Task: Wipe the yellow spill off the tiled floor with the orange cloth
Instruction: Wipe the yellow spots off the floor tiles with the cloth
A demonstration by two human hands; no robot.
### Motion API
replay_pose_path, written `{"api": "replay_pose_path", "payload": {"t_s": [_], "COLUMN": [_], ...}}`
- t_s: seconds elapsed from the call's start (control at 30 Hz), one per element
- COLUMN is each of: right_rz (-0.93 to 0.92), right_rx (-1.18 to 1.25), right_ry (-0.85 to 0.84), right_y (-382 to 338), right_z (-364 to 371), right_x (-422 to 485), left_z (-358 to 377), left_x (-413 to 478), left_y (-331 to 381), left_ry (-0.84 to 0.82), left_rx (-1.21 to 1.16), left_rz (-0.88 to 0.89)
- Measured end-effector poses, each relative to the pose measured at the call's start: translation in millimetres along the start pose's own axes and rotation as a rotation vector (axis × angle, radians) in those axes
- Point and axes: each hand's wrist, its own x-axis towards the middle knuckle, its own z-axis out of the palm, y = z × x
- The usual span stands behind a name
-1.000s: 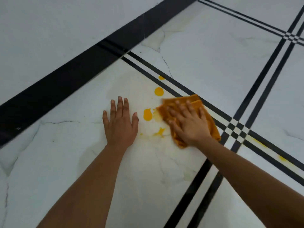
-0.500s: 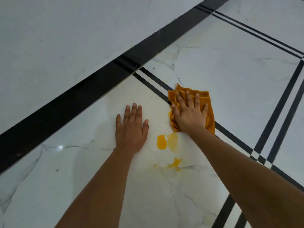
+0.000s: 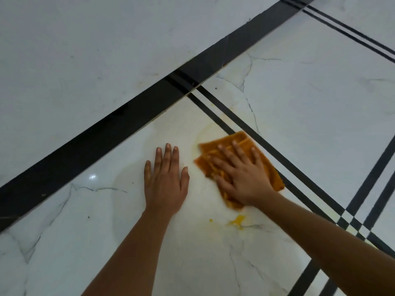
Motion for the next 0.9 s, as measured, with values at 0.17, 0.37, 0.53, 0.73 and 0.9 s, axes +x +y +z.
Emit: {"api": "replay_pose_path", "payload": {"t_s": [0.17,0.37,0.53,0.73,0.9], "right_rz": [0.296,0.048,0.242,0.417,0.405], "right_rx": [0.096,0.206,0.308,0.412,0.407], "right_ry": [0.044,-0.046,0.095,0.22,0.184], "right_y": [-21.9,-19.6,15.4,32.1,31.7], "right_z": [-8.2,-13.8,-27.7,-31.3,-26.6], "right_x": [56.2,6.8,-30.4,-30.6,-54.0], "left_z": [2.9,-13.4,-18.8,10.6,8.8], "left_x": [-13.4,-25.9,-9.4,43.7,45.1], "left_y": [1.6,18.5,69.4,121.7,79.8], "left_ry": [-0.024,-0.036,0.105,-0.089,-0.026], "left_rx": [0.002,-0.081,-0.229,-0.031,0.023], "left_rz": [-0.043,-0.177,-0.106,0.012,-0.139]}}
